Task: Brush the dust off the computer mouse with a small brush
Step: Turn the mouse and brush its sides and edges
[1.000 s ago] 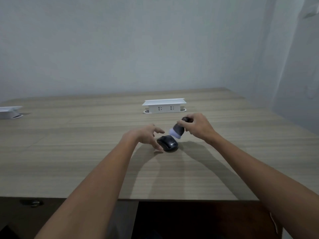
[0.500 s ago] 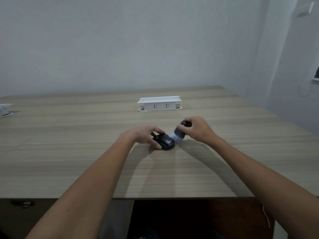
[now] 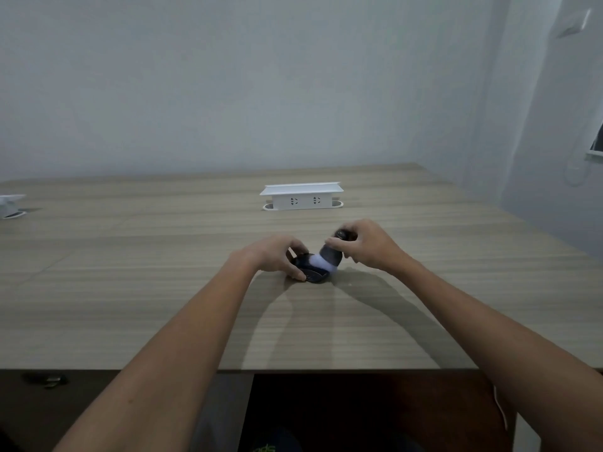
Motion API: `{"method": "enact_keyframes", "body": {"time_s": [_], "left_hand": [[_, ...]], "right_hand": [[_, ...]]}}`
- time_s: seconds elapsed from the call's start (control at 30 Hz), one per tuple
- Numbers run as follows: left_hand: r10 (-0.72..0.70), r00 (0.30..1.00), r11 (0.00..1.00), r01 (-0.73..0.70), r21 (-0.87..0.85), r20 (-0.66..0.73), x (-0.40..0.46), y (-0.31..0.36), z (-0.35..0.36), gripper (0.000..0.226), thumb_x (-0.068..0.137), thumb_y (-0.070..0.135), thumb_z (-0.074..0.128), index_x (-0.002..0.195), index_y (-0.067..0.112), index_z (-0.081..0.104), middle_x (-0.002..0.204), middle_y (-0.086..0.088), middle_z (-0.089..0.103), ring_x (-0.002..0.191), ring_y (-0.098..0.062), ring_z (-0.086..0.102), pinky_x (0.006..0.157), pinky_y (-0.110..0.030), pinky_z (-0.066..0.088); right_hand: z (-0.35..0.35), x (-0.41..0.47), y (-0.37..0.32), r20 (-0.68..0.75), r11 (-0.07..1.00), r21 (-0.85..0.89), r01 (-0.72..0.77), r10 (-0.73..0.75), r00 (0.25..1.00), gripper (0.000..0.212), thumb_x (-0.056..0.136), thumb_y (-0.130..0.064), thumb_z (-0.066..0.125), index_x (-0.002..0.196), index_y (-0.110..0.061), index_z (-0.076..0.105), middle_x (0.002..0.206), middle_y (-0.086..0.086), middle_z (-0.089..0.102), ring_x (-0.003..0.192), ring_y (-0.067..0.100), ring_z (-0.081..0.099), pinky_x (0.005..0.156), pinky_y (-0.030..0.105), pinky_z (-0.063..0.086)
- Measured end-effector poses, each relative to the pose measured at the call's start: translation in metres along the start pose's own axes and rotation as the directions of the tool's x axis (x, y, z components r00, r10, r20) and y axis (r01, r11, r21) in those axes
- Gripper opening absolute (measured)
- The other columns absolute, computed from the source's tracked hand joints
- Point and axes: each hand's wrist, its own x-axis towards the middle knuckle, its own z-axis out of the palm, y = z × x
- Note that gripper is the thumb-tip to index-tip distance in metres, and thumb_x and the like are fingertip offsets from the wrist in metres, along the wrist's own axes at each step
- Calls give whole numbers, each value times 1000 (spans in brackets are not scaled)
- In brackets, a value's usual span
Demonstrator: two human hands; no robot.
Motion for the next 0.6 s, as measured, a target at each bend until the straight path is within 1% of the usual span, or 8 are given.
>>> {"method": "enact_keyframes", "body": {"time_s": [0.1,0.17,0.23,0.3,0.4,0.47,0.53,0.6], "left_hand": [[-24,1000,1000,24,1,-16,-1,0,2,65,68,35,90,126,19,65,122,4,67,105,-17,66,93,-31,52],[-38,999,999,37,-6,-21,-2,1,3,66,66,37,91,124,20,65,121,4,68,104,-16,66,94,-33,53],[-48,999,999,48,-11,-26,-2,1,4,66,66,38,91,124,18,66,120,4,68,105,-17,66,95,-35,54],[-57,998,998,56,-22,-41,-4,1,4,66,66,38,91,123,17,66,118,2,68,105,-18,66,95,-36,55],[-67,996,997,64,-47,-63,-7,2,7,65,65,37,92,120,15,67,115,0,69,104,-20,66,93,-37,56],[-69,995,997,66,-51,-68,-7,3,9,65,64,38,92,119,14,67,114,0,69,103,-20,66,93,-38,55],[-73,995,996,70,-55,-73,-7,5,10,66,64,39,92,119,14,66,115,-1,68,105,-21,64,94,-38,55],[-76,994,996,72,-53,-81,-8,5,10,66,64,40,92,119,14,65,115,-2,68,105,-21,63,93,-38,54]], "right_hand": [[-6,3,4,-88,991,-130,-43,32,996,21,86,-24,70,83,-5,77,74,6,74,67,13,62,64,26,45],[-8,2,4,-95,999,-35,-42,39,995,27,86,-27,71,79,-2,74,67,8,70,58,11,59,57,24,46],[-7,-1,1,-2,993,102,-51,51,999,31,86,-31,72,78,-2,72,58,6,64,44,7,52,46,20,42],[-5,-3,0,37,996,69,-61,59,998,27,87,-28,71,80,-3,75,58,5,66,43,7,52,46,20,43],[-7,-1,1,-96,994,-96,-57,48,994,24,87,-23,70,83,0,76,69,10,71,55,10,57,57,24,46],[-8,-1,0,-89,998,35,-50,53,995,28,86,-26,71,79,1,73,63,9,68,47,8,54,49,22,45],[-8,-3,-1,1,990,128,-64,64,998,28,87,-29,71,79,-2,73,58,5,65,43,11,53,44,23,43],[-7,-4,1,13,997,28,-73,73,997,25,88,-27,70,83,-2,75,64,8,70,51,19,61,50,29,49]]}}
